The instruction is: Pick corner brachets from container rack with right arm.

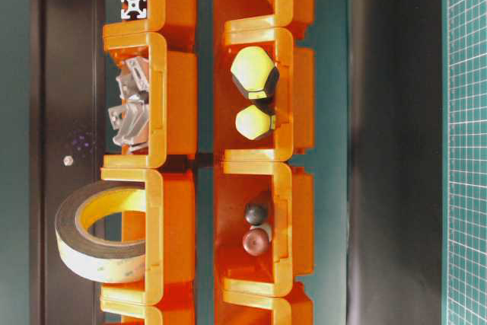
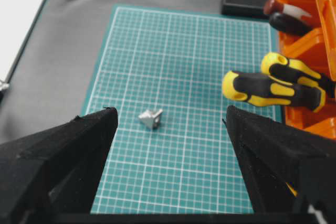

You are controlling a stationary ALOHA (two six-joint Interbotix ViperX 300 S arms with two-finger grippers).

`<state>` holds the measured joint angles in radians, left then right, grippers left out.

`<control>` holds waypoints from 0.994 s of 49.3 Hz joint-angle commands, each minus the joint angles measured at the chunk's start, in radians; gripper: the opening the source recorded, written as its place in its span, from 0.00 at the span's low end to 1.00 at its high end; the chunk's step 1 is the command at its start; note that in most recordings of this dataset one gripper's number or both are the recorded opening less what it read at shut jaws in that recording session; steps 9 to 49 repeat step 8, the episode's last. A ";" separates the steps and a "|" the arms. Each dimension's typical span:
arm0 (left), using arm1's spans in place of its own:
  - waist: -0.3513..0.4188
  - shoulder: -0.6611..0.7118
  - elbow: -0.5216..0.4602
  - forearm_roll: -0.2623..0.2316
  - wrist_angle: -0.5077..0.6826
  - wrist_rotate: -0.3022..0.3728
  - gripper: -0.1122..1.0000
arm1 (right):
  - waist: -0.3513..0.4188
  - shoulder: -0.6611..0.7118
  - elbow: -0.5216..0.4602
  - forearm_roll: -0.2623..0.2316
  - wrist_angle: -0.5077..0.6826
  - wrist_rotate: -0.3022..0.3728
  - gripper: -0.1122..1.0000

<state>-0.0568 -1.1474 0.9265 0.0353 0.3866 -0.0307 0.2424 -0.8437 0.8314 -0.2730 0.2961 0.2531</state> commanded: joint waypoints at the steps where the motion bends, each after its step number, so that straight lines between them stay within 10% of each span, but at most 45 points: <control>1: -0.002 0.006 -0.008 0.003 -0.006 -0.002 0.11 | -0.005 0.003 -0.008 0.000 -0.015 0.002 0.82; 49: -0.002 0.006 -0.006 0.003 -0.005 -0.002 0.11 | -0.005 0.002 -0.005 0.000 -0.015 0.002 0.82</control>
